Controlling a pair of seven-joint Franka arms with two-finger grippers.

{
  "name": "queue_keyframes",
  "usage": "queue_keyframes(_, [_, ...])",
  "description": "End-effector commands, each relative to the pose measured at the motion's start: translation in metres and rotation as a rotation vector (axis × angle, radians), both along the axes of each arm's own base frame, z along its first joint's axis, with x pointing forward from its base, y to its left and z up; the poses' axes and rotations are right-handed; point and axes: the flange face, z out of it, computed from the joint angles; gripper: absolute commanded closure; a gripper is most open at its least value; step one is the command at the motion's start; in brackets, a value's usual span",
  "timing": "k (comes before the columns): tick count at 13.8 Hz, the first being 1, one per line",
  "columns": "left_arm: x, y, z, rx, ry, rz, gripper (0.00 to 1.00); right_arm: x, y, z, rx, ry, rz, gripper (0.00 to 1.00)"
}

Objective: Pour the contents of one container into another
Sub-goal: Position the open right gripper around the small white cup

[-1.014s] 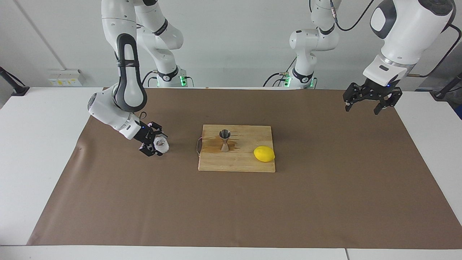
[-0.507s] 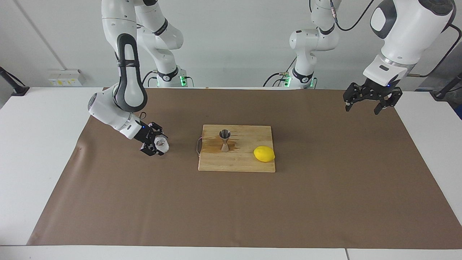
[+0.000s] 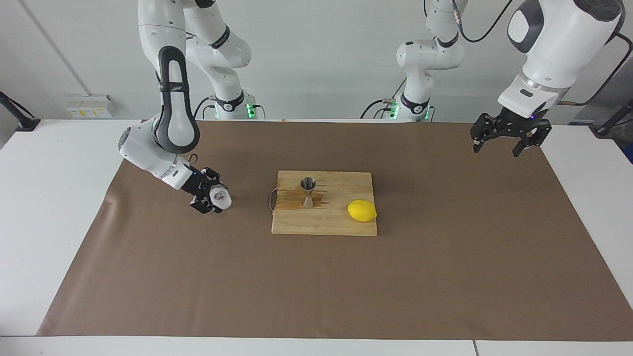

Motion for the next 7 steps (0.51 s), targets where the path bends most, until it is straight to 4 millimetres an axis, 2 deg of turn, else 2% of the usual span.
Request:
queue_keyframes(1, [-0.007, 0.002, 0.003, -0.010, -0.008, 0.012, 0.00, -0.006, -0.008, -0.003, 0.029, -0.017, 0.005, 0.02])
queue_keyframes(4, [-0.007, 0.001, 0.003, -0.010, -0.007, 0.011, 0.00, -0.009, -0.021, -0.010, 0.034, -0.017, 0.002, 0.02])
queue_keyframes(7, [-0.007, 0.001, 0.003, -0.010, -0.008, 0.011, 0.00, -0.010, -0.020, -0.010, 0.046, -0.010, 0.011, 0.02])
